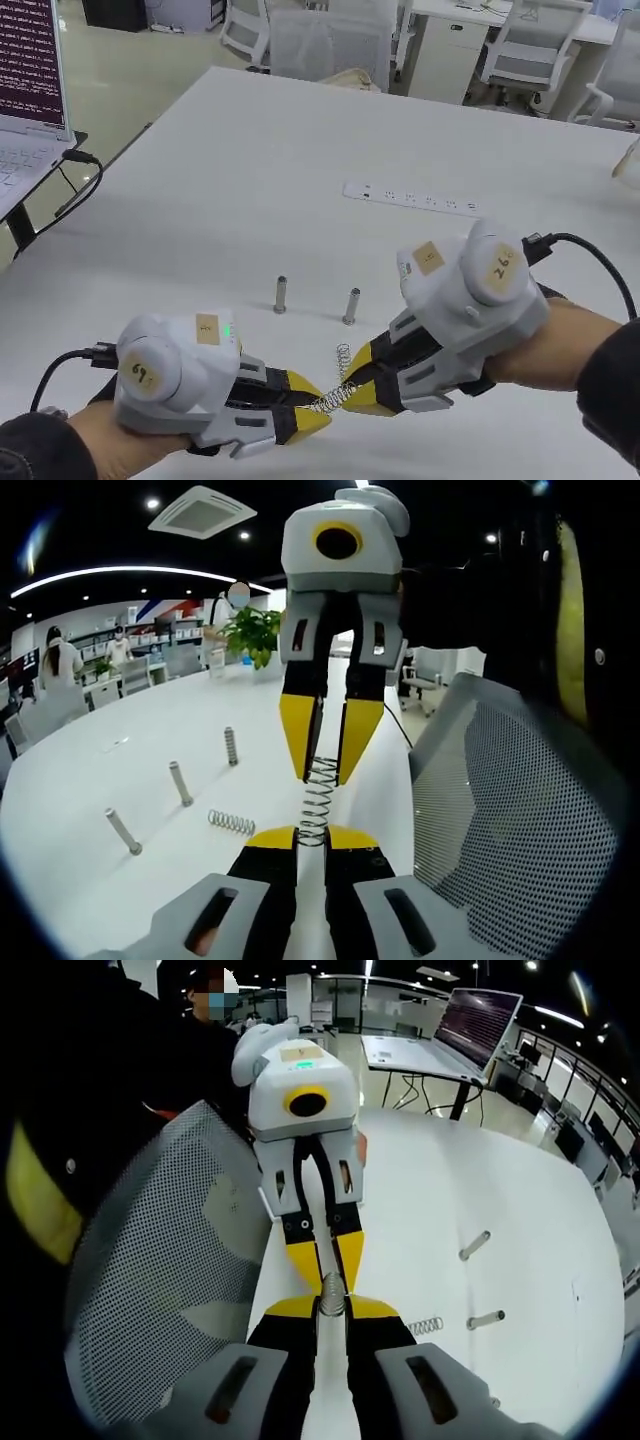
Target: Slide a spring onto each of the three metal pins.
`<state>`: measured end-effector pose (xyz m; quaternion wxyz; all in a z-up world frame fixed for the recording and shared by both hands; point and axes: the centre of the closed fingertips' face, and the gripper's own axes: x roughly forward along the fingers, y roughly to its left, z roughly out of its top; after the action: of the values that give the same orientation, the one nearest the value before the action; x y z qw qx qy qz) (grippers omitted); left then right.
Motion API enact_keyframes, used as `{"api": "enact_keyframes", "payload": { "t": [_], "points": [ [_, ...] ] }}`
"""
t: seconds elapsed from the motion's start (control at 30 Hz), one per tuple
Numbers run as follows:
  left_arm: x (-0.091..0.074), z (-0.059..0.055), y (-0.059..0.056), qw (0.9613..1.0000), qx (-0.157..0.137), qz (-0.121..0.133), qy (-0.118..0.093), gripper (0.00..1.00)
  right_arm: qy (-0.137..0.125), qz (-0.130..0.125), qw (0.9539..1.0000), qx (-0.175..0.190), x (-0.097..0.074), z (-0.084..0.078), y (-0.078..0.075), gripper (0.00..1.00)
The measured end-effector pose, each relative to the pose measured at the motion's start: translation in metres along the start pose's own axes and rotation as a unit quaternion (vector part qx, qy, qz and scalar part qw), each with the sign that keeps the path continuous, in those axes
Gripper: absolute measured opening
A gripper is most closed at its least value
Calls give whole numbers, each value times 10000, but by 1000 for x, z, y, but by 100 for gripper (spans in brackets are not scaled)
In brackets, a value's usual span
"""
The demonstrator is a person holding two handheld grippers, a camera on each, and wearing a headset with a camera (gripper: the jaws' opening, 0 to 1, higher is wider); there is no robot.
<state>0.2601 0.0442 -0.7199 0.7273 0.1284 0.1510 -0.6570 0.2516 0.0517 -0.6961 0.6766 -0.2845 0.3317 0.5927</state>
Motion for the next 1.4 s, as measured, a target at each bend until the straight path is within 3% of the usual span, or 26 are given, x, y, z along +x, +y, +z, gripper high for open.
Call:
{"api": "enact_keyframes", "payload": {
  "t": [0.3,0.57,0.63,1.4],
  "points": [
    [1,1,-1,10000,-11,-17,-41,1,-39,44,10000,-14,1,9,0,7],
    [2,1,-1,9999,-96,-47,-89,1,12,76,10000,61,2,6,-1,8],
    [2,4,0,9996,-160,-48,-206,1,6,92,9999,61,4,5,-1,9],
    [1,13,-2,9988,-213,-84,-438,1,84,252,9994,203,11,1,-1,9]
  ]
}}
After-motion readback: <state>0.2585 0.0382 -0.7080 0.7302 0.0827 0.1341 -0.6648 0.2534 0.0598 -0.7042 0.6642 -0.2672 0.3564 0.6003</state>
